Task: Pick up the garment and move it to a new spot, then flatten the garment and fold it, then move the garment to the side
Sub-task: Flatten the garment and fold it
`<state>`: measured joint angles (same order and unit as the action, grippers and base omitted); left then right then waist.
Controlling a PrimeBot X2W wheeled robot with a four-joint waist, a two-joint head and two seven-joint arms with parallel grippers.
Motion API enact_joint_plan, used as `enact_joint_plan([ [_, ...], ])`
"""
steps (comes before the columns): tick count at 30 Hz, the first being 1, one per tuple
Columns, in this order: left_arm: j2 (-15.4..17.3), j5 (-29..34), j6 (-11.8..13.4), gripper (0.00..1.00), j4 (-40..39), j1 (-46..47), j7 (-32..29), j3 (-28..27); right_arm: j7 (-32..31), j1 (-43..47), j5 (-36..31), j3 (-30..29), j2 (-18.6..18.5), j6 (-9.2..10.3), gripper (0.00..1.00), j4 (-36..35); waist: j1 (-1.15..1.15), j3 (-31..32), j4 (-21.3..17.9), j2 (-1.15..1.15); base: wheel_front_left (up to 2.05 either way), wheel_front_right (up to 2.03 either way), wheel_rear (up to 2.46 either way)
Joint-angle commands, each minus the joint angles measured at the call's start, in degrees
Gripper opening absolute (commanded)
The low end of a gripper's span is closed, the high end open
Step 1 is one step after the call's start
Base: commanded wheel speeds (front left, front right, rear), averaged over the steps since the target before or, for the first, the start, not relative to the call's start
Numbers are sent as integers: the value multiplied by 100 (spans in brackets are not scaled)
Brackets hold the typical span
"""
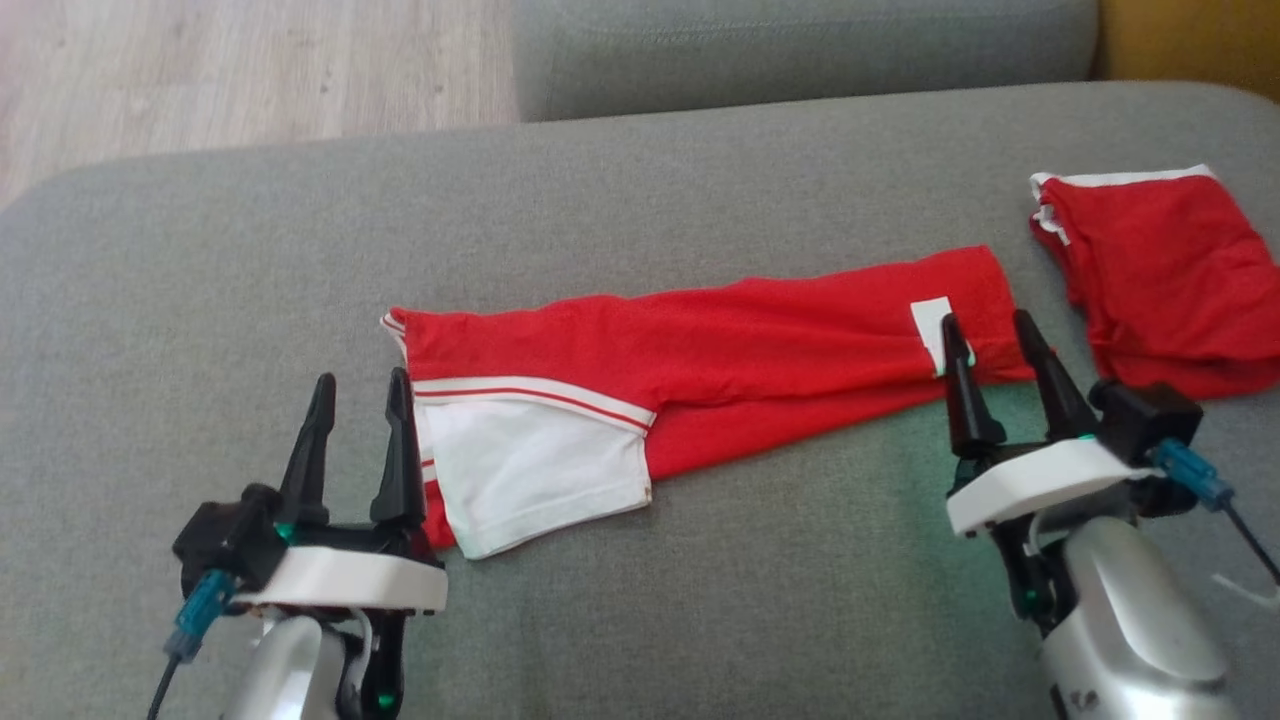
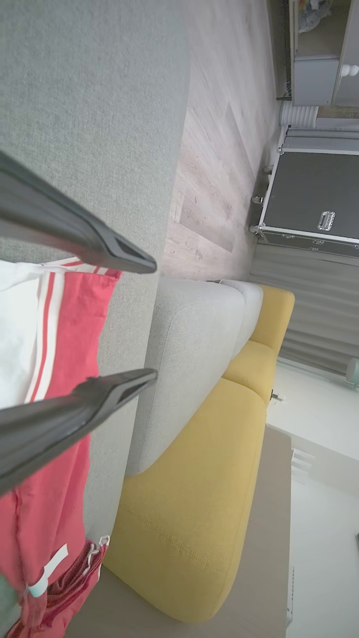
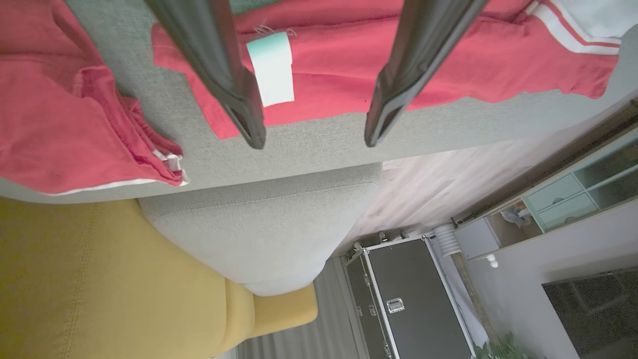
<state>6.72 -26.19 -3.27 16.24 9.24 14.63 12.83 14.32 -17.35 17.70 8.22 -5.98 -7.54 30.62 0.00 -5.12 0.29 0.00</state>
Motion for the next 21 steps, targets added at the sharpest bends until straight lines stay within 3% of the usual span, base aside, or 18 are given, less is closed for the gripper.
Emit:
enact_joint_plan([
  [1, -8, 111, -71, 100, -120, 309, 36, -278, 67, -333, -82, -30, 48, 5, 100, -67, 0, -83, 35, 0, 0, 0, 0],
  [7, -167, 323, -272, 100, 57, 480, 37, -392, -107, -853, -529, -771, 7, 5, 100, 718, 0, -314, 184, 0, 0, 0, 0],
  [15, -291, 456, -391, 100, 181, 659, 37, -426, -520, -1516, -1453, -2202, 6, 5, 100, 1968, 0, -601, 455, 0, 0, 0, 0],
  [21, -321, 474, -412, 100, 210, 732, 37, -449, -735, -1702, -1828, -2605, 131, 5, 100, 2462, 0, -689, 514, 0, 0, 0, 0],
])
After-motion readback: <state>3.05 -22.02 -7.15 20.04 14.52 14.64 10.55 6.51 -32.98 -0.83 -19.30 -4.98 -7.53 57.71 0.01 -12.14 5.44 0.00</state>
